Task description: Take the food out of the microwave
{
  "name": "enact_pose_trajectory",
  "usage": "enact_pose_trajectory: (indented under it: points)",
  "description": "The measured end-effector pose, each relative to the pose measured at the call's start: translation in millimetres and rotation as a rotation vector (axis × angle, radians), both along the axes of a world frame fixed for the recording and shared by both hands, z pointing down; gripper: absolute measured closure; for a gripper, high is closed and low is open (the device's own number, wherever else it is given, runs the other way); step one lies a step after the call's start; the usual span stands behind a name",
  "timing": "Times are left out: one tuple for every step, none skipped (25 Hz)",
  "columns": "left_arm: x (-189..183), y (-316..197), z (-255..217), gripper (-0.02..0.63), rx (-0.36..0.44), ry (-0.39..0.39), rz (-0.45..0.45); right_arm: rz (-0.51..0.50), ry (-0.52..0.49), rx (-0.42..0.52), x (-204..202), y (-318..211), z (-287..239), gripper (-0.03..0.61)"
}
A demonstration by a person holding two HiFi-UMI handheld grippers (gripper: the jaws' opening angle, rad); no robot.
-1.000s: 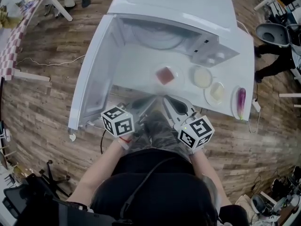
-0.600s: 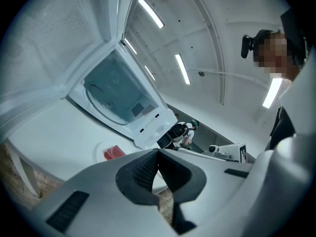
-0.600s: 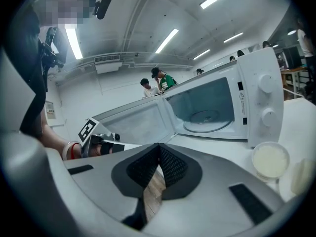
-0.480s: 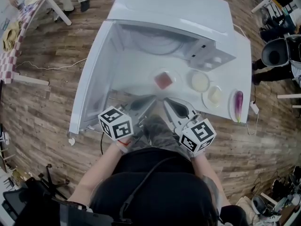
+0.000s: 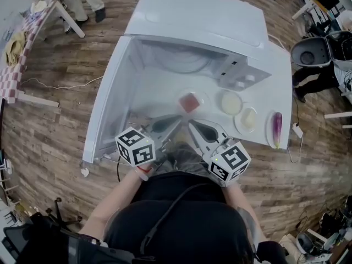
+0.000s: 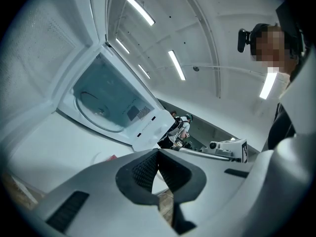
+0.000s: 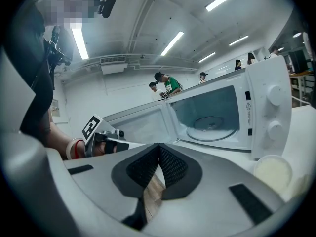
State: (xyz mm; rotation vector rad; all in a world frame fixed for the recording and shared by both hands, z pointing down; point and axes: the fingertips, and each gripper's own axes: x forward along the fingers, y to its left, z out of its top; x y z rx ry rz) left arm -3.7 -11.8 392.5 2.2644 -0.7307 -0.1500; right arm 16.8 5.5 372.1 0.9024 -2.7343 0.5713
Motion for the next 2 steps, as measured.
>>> enact_pose_trajectory:
  points:
    - [-0.1,-0.6,-0.5,0.603,-0.001,-0.002,-0.001,-0.003,-0.001,-0.002,0.4,-0.3,-0.7,0.558]
    - [-0.3,-1.2,-1.0,0.603,-0.002,-0.004,-0.003,-0.005,-0.002,-0.004,0.8,-0.6,-1.4,0.558]
